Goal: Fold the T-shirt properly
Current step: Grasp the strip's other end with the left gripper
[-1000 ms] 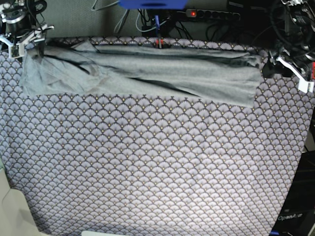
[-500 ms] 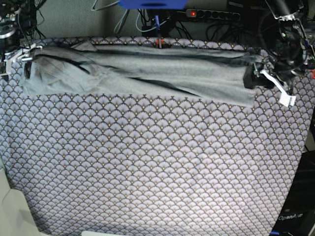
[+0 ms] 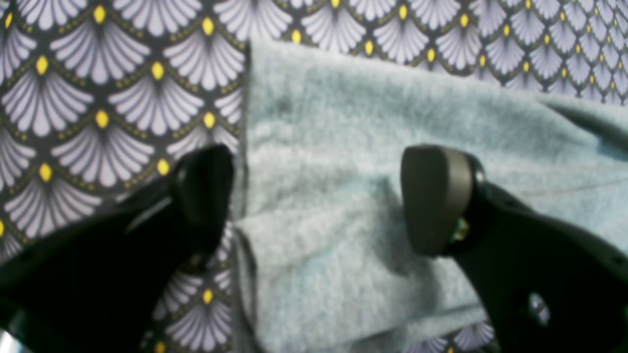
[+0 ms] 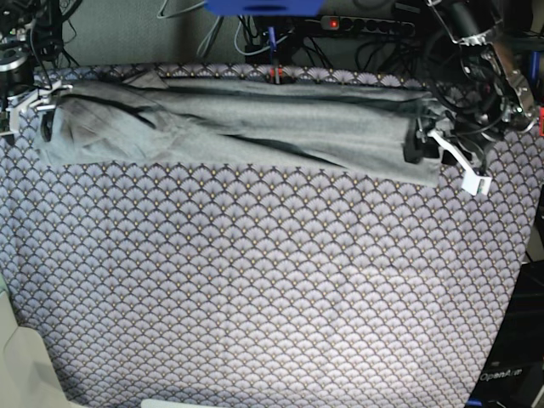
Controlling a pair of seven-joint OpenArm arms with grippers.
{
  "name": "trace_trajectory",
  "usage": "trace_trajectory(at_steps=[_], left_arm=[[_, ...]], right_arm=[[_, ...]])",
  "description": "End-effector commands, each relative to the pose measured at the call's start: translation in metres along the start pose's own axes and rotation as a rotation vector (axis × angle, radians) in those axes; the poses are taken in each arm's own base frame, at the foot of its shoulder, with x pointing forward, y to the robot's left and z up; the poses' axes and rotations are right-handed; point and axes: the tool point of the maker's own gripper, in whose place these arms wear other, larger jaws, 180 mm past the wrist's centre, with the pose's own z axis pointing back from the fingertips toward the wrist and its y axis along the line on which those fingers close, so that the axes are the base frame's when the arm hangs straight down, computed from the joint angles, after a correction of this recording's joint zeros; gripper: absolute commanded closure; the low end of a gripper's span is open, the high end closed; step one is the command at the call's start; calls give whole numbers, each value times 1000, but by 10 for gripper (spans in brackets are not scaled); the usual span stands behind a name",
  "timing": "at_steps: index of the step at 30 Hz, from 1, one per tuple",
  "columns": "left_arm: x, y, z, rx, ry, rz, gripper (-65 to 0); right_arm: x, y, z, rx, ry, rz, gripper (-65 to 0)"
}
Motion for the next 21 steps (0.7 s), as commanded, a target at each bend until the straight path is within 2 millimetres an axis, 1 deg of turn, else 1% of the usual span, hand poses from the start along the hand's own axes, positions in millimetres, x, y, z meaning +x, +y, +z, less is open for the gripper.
trace_trajectory(at_steps=[1,4,6,9,10,13,15,21], left_arm=[[-19,-3,-2,0,101,-20,-525],[-33,-6,0,-6,137,-21,-525],[-37,-5,1,-5,147,-18,-524],[-52,-3,5,1,191,-16,-524],[-50,-2,7,9,192,-27,-524],[-54,-3,16,24,196,-52,-523],[-49,-4,21,38,191,-77,-523],[-49,-6,21,37,193,-80,-519]], right_arm=[[18,-7,-2,-16,-62,11,-440],[19,-7,-2,-16,-65,11,-440],[20,-8,-2,-17,-66,10,-440],[20,-8,-2,-17,-66,10,-440],[20,-8,-2,-17,-66,10,-440],[19,-7,-2,-17,-66,7,-440],[19,-6,-2,-16,-66,6,-440],[19,-6,-2,-16,-65,4,-440]])
